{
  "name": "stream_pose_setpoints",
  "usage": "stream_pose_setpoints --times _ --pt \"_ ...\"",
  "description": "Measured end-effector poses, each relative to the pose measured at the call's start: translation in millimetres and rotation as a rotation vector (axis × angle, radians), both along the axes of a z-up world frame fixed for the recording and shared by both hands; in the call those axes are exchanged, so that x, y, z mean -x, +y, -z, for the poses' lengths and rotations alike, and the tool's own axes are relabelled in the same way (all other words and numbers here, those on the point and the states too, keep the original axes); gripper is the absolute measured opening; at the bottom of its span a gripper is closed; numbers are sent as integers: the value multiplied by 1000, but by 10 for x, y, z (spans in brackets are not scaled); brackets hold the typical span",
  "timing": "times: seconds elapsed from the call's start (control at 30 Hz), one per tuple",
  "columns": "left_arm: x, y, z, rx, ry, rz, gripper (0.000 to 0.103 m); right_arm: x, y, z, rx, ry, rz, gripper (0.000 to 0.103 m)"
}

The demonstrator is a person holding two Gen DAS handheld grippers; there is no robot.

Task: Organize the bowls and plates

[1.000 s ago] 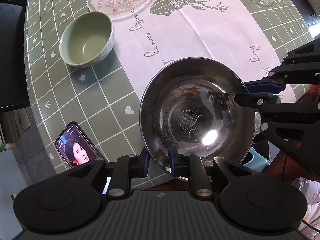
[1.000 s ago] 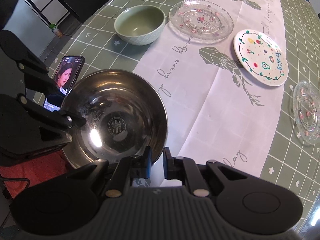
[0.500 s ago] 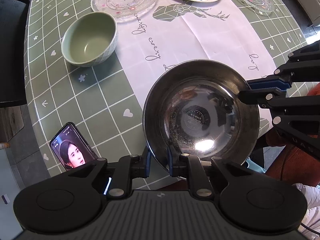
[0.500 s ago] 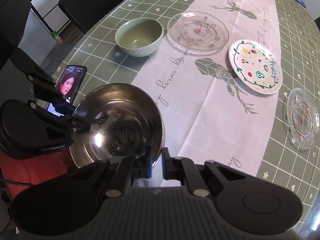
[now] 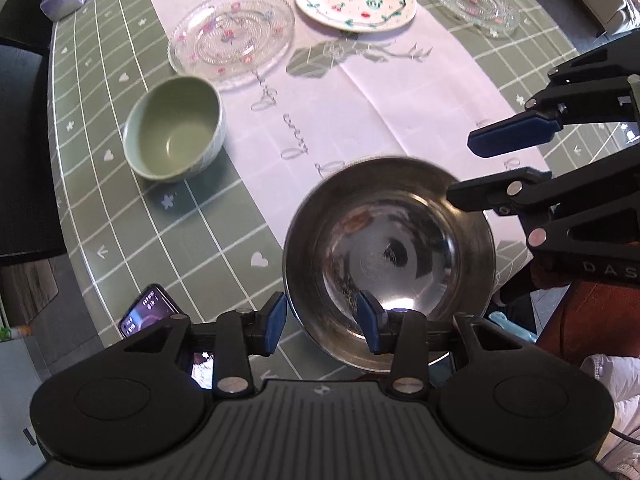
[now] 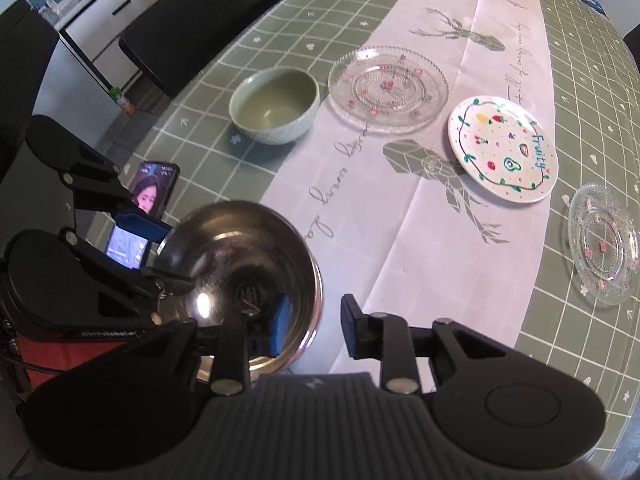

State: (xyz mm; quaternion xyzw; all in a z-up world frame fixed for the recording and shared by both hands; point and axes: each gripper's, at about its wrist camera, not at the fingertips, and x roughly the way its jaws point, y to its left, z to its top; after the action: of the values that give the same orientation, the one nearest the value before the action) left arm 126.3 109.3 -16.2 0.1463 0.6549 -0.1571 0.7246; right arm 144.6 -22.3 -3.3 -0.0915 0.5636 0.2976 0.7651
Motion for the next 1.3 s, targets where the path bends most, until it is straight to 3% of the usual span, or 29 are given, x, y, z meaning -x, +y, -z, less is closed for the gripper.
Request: stream_pose_setpoints --times 0.23,0.5,0.73,0.97,1.3 --pt "-148 90 -287 64 -110 -21 48 -176 -5 -142 -66 -55 32 36" --pt "-416 434 -369 53 -257 -104 48 -468 127 -150 -116 -137 49 41" --pt "-606 818 -184 65 -280 -196 48 -782 336 46 -100 -109 59 41" --pt "-802 1090 36 131 -289 -297 48 -1018 633 264 -59 -71 29 40" --pt "-1084 1251 448 164 -239 -385 43 -1327 926 553 -50 -8 21 40"
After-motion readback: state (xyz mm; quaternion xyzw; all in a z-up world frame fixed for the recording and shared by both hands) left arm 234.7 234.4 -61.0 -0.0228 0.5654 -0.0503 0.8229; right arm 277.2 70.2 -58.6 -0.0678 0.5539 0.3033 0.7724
